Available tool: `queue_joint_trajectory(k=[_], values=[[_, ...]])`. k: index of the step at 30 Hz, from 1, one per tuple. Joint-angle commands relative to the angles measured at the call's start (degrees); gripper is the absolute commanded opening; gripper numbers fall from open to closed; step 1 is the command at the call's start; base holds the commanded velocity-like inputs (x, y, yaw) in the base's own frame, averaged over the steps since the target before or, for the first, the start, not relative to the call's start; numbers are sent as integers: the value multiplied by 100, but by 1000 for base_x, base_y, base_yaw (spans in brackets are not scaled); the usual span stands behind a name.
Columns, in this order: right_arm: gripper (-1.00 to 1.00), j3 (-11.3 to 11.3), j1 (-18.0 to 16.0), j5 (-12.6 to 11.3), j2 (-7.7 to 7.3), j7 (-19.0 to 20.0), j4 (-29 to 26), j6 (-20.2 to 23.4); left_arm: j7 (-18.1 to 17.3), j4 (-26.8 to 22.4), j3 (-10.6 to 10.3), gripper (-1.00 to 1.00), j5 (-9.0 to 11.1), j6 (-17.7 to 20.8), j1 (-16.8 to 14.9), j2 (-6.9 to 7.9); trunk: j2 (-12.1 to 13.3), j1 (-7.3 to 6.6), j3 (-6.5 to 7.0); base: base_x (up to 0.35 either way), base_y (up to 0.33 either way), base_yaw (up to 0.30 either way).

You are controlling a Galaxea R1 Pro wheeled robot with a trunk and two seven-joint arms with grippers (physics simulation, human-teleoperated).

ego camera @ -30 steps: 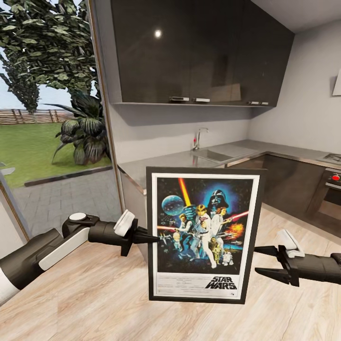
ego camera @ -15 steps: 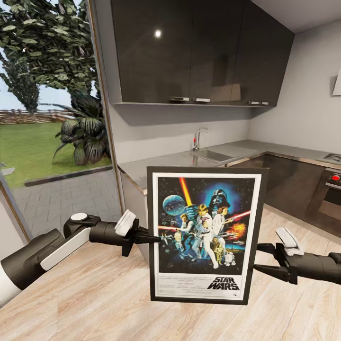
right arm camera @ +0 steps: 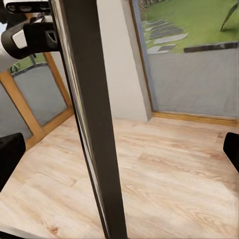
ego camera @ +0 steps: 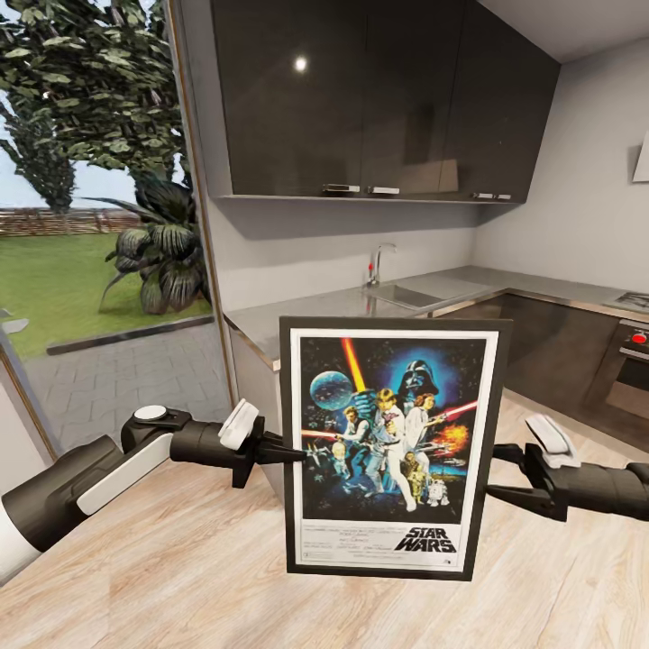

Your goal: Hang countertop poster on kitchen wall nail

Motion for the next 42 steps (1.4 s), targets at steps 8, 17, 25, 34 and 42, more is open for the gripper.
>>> queue_joint_trajectory(k=[8, 17, 25, 34, 42], values=[[100, 1, -37, -9, -58, 22, -4, -113, 2, -7, -16, -100, 61, 50, -10, 5, -4, 0, -7, 0, 0, 0], [100, 3, -42, -9, -130, 28, -5, -442, 2, -9, -16, -100, 65, 50, -10, 9, -4, 0, -7, 0, 0, 0], [100, 10, -37, -9, -138, 28, -5, -500, -4, -10, -15, -100, 66, 50, -10, 12, -4, 0, -7, 0, 0, 0], [100, 10, -39, -9, -139, 29, -5, -515, -6, -10, -16, -100, 67, 50, -10, 13, -4, 0, -7, 0, 0, 0], [100, 10, -36, -10, -132, 29, -5, -511, -7, -10, -16, -100, 66, 50, -10, 14, -4, 0, -7, 0, 0, 0]])
